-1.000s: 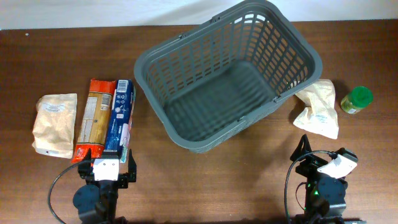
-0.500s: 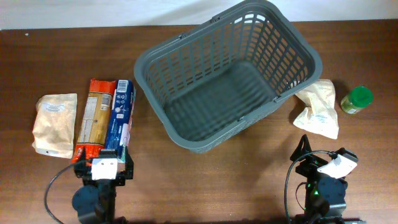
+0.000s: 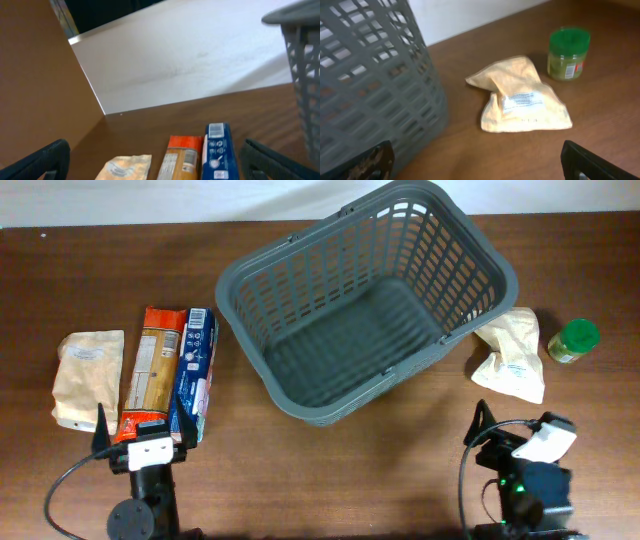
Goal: Pack container
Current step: 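Raise both grippers and move them toward the grey basket rims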
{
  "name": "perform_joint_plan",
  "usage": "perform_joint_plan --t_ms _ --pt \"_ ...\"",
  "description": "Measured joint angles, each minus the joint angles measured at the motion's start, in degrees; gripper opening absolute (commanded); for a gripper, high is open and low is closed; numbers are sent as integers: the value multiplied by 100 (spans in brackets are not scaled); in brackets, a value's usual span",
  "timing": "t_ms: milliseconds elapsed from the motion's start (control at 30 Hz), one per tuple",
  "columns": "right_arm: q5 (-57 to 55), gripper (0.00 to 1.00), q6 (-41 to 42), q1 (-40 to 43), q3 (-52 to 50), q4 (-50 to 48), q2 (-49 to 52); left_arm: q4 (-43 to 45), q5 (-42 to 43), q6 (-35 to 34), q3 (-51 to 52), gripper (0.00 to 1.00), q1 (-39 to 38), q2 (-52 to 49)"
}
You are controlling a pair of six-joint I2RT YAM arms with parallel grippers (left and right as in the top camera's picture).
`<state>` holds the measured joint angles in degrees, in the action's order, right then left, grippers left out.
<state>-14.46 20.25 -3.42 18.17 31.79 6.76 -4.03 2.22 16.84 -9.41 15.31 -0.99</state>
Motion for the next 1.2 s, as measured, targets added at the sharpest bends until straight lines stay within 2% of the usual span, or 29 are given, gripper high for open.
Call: perform_joint_plan --t_ms 167,333,433,600,767,833,900,1133,1167,1200 --pt "39 99 -236 0 1591 428 1333 -525 37 -424 -745 99 0 -632" --pt "48 99 -509 0 3554 979 3110 -1478 83 -673 -2197 99 0 -1941" --pt "66 99 -579 0 4795 1556 4109 -2017 177 -739 -3331 99 0 -2859" --pt "66 99 -695 0 7652 2953 5998 -3580 647 -776 -5722 99 0 -4505" --pt "66 99 -1001 0 9674 4015 7069 -5125 1139 -796 -7696 99 0 -5707" --pt "87 99 -1108 0 10220 4234 7305 -5770 1300 -796 -8437 99 0 -6052" --pt "234 99 -1145 0 10402 4345 7342 -5960 1436 -798 -8758 99 2 -6124" --pt "691 98 -1189 0 10504 4669 7313 -6085 1980 -813 -8983 99 2 -5974" --pt "713 89 -1187 0 10504 4688 7316 -6113 2020 -831 -8985 99 0 -5976" --pt "748 80 -1189 0 10504 4710 7318 -6142 2048 -872 -8985 95 0 -5976"
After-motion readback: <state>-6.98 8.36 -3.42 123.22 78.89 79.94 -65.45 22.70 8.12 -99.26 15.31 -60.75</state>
